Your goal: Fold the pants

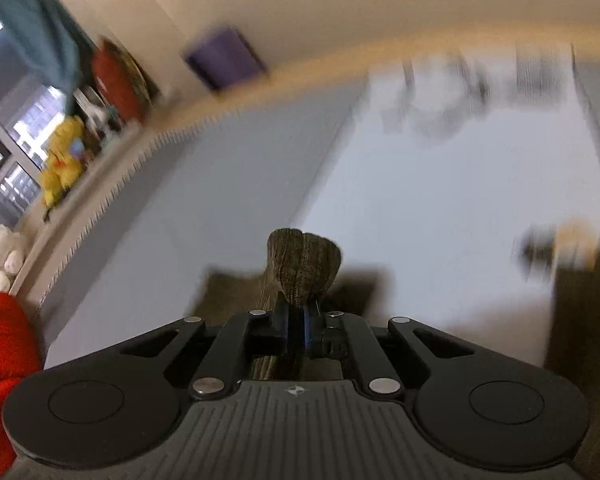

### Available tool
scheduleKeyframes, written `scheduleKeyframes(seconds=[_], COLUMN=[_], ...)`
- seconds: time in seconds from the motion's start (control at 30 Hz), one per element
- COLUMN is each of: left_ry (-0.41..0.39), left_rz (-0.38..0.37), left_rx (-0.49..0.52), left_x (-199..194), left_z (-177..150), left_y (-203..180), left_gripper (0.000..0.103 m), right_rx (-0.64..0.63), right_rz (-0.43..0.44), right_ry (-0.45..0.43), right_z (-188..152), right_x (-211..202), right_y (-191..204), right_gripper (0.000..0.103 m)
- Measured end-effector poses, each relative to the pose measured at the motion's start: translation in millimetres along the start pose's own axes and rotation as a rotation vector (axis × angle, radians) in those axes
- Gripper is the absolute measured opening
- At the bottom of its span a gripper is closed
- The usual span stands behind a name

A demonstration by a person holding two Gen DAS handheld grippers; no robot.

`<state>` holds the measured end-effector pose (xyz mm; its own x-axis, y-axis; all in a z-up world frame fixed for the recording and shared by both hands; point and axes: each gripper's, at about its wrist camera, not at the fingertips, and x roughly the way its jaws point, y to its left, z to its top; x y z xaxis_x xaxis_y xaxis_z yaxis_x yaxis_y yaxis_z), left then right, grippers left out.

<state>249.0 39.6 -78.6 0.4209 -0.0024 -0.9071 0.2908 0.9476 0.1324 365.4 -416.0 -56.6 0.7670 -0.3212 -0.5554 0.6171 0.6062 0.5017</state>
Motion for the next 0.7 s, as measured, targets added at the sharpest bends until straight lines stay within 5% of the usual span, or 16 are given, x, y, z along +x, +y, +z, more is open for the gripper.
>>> scheduleKeyframes(seconds=[0.2, 0.3, 0.37, 0.47, 0.7], left_ry=[0.017, -0.021, -0.079, -0.147, -0.116], left_rz=[-0.139, -0.228, -0.271, -0.297, -0.15], left_rx=[0.019, -0.027, -0.07, -0.16, -0.268], left_x=[-20, -41, -57, -82, -109], left_z=[-11, -17, -20, -31, -83], left_y=[20, 40, 54, 87, 155], left_gripper=[0.027, 0.052, 0.054, 0.054, 0.053], right_rx=[0.128, 0.097, 0.056, -0.004, -0.262], right_rz=[-0.311, -0.298, -0.263, -0.204, 0.078], right_ry=[0.234, 0.197, 0.146, 0.089, 0.004], right_z=[-20, -13, -7, -3, -23], right_x=[34, 23, 11, -12, -97], right_y=[-56, -49, -36, -17, 59], right_gripper=[0.014, 0.025, 0.039, 0.042, 0.042])
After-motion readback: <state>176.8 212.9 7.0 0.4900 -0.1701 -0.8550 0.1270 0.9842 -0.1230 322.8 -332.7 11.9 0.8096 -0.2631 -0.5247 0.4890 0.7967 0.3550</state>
